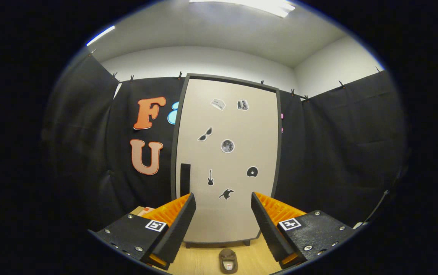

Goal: Open the shoe cabinet door, grab the shoes and put them into the shoe cabinet, then close the shoe cabinet door.

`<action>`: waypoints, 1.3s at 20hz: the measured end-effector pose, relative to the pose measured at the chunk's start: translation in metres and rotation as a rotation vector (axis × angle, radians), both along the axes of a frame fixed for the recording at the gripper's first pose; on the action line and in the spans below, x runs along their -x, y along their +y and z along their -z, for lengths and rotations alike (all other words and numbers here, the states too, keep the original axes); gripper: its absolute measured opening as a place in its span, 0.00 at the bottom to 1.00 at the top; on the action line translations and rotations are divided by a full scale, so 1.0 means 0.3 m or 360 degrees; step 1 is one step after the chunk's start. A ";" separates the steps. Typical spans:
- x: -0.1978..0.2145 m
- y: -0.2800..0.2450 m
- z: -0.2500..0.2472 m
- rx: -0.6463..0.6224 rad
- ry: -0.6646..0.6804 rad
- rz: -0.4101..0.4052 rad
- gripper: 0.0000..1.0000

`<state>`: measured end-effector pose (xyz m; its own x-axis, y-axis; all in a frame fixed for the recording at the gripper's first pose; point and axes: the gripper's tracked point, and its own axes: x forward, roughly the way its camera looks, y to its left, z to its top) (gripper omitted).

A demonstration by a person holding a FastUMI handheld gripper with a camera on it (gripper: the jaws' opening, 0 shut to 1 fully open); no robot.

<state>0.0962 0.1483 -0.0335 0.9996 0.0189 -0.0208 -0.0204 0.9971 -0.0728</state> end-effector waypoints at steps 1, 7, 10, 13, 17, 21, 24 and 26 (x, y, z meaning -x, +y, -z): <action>-0.018 0.028 0.000 -0.0010 -0.0003 -0.0021 0.91; -0.169 0.140 0.045 -0.0017 0.0001 -0.0098 0.91; -0.256 0.180 0.053 -0.0061 -0.0006 -0.0119 0.91; -0.347 0.220 0.083 -0.0081 0.0017 -0.0146 0.89; -0.458 0.273 0.137 -0.0072 0.0064 -0.0185 0.87; -0.544 0.310 0.173 -0.0070 0.0085 -0.0203 0.83; -0.598 0.321 0.205 -0.0048 0.0104 -0.0188 0.74; -0.627 0.332 0.219 -0.0035 0.0112 -0.0186 0.69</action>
<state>0.2843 0.2480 -0.0994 0.9867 0.1363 -0.0889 -0.1407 0.9890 -0.0451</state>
